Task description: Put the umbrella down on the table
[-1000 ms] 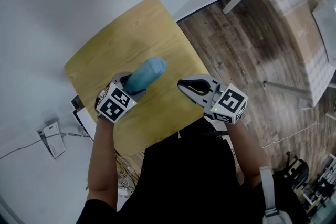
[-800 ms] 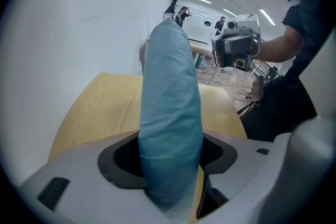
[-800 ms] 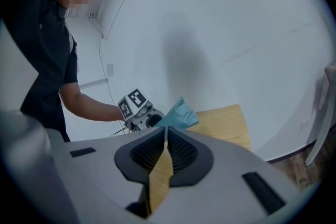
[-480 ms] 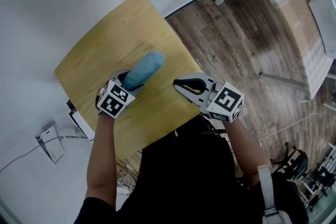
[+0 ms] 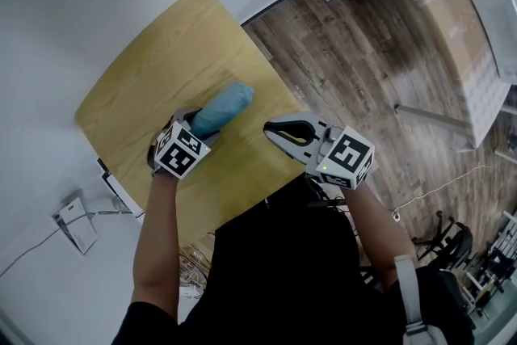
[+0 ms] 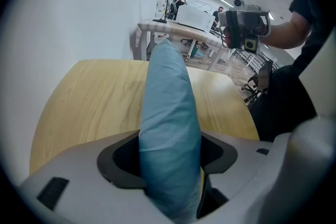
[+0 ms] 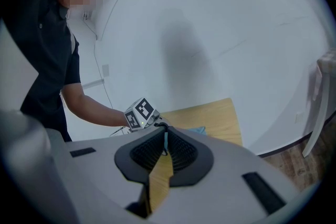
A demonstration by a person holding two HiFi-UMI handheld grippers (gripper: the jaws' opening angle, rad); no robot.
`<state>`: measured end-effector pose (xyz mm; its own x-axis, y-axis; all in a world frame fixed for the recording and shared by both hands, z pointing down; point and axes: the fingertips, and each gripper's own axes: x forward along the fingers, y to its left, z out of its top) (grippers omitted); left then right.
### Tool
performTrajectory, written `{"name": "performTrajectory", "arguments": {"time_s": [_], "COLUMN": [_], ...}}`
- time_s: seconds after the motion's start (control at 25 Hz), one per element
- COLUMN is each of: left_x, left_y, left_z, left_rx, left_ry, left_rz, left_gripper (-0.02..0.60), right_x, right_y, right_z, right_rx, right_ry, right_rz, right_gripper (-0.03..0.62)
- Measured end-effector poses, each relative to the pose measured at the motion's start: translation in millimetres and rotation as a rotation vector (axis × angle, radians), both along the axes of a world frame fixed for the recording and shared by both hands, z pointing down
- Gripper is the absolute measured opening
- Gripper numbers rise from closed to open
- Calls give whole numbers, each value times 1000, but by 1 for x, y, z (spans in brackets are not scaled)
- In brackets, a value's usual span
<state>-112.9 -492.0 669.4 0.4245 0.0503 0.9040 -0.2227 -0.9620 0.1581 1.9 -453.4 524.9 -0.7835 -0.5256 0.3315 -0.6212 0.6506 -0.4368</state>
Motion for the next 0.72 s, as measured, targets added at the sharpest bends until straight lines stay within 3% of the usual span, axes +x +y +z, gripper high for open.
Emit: {"name": "performTrajectory", "arguments": {"time_s": [0.44, 0.72], "left_x": [3, 6], "left_y": [2, 4], "left_z": [11, 16], "left_rx": [-2, -1], "left_ry": [-29, -2], "left_rz": [36, 48], "left_gripper": [296, 298], "right_x": [8, 10], "right_y": [5, 13], "right_z": [3, 6], "right_rx": [5, 16], "right_ry": [-24, -32], "right_rz": [20, 23], "right_gripper": [28, 28]}}
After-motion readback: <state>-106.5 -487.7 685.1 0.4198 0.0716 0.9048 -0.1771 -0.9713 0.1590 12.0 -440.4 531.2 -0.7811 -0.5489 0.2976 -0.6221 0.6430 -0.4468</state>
